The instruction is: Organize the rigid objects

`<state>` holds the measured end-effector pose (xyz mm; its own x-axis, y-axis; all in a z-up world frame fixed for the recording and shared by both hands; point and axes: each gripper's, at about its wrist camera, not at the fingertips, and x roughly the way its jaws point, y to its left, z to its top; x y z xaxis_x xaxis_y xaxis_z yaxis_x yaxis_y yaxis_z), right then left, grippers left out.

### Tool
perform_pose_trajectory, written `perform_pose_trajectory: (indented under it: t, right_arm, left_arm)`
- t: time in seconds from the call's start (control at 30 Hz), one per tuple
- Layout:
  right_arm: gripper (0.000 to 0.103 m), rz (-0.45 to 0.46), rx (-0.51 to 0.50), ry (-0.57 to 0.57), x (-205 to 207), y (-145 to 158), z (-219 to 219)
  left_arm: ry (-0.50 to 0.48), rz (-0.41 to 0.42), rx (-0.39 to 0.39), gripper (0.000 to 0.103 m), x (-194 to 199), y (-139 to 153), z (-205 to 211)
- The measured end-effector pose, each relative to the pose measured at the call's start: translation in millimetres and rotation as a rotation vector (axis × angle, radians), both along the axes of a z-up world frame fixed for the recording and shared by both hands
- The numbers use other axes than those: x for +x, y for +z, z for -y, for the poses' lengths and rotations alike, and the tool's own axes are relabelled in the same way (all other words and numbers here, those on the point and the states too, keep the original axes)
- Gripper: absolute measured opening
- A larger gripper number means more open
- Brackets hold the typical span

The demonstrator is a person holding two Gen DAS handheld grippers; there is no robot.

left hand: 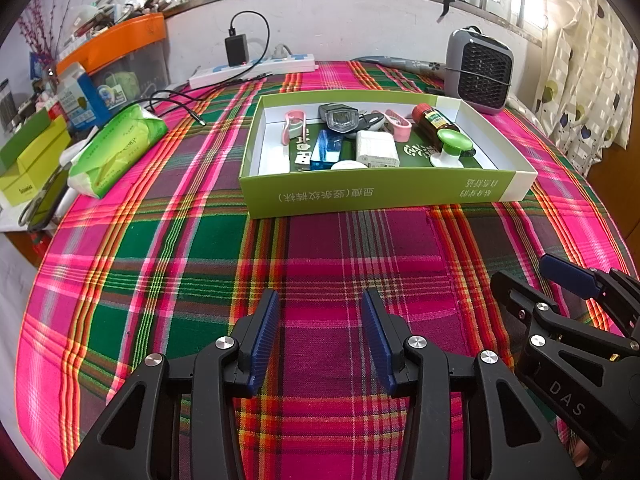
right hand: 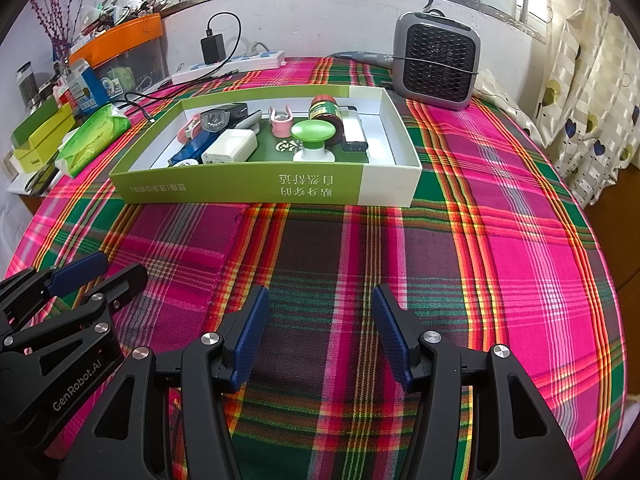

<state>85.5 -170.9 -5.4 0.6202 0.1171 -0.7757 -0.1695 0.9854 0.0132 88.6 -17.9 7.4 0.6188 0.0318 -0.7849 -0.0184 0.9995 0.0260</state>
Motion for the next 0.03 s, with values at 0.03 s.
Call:
perform_pose_trajectory:
  t: [0.03]
  right_arm:
    - [0.054, 0.0, 0.0, 0.0, 0.0, 0.0, 0.1]
  left_arm:
    - [0.0, 0.0, -0.001, 0.041, 0.0, 0.0, 0.0]
